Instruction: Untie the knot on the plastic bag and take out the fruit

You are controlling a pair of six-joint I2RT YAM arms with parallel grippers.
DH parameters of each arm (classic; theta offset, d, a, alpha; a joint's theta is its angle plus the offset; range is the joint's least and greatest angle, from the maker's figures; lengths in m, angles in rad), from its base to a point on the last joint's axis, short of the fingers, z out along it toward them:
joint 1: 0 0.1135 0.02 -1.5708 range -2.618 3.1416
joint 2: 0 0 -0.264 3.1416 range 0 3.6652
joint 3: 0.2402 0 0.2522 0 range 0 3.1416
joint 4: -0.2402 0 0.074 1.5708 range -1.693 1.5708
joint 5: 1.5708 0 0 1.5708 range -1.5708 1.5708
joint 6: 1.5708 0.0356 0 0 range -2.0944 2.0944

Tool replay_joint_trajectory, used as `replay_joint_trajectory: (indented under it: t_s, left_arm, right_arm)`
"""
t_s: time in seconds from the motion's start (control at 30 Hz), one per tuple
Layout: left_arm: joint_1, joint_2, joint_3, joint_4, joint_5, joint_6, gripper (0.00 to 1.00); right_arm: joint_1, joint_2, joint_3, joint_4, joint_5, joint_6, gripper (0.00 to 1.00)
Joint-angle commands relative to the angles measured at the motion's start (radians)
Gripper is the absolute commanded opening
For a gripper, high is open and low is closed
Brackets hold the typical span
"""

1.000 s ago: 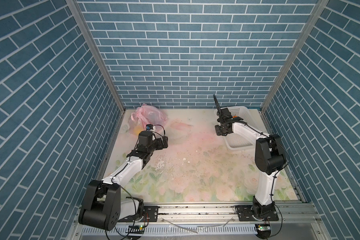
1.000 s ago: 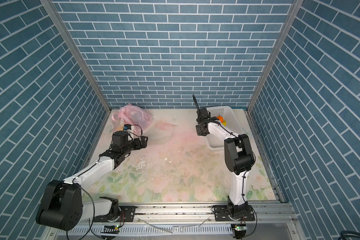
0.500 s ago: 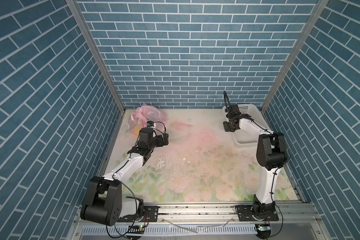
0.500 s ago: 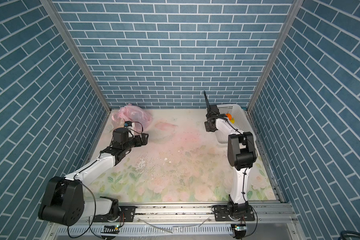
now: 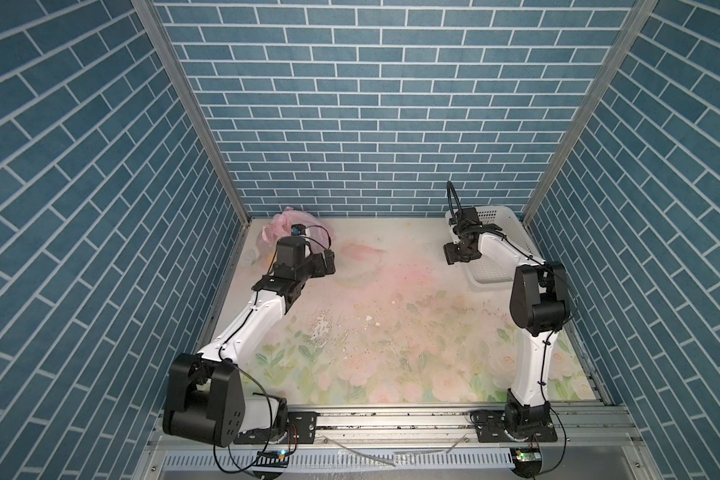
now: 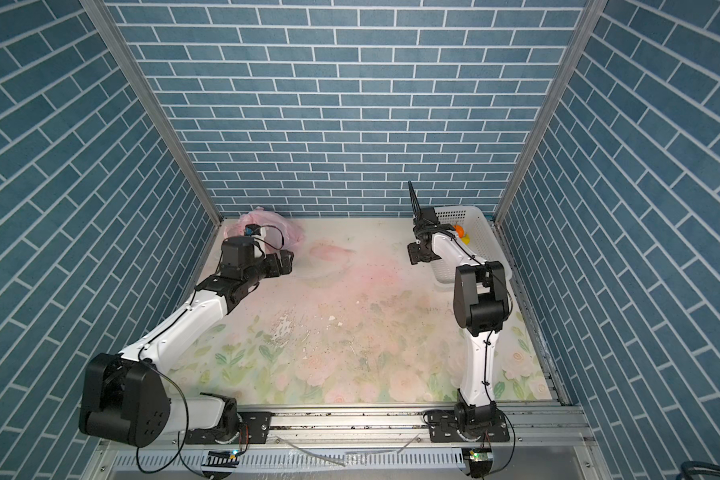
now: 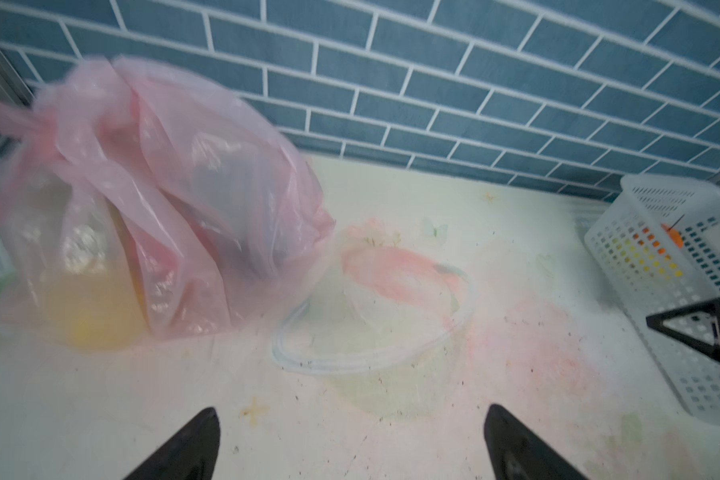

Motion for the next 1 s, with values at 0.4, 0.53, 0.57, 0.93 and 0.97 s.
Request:
replay_joint_trajectory:
  t_s: [0.4, 0.53, 0.57, 0.93, 0.97]
  left_arm:
    - [0.217, 0.400, 0.738, -0.488, -0.072, 0.025, 1.00]
    - [0.261, 0.585, 0.973, -0.608, -0.034, 0.058, 0.99]
    - [0.268, 0.625, 1.023, -0.631, -0.029, 0.065, 0.99]
    - [0.299, 0.977, 1.435, -0.819, -0.004, 0.141, 0.90]
    - [0.302, 0.979, 1.427, -0.812, -0.004, 0.141, 0.88]
  right_arm:
    - [0.131, -0.265, 0.009, -0.158, -0.056, 0.091, 0.79]
    - [0.152, -0.282, 0.002, -0.164, -0.072, 0.114, 0.80]
    - [0.155, -0.285, -0.001, -0.164, -0.072, 0.118, 0.80]
    - [0.163, -0.316, -0.014, -0.179, -0.074, 0.139, 0.80]
    - [0.163, -0.316, -0.013, -0.180, -0.073, 0.141, 0.80]
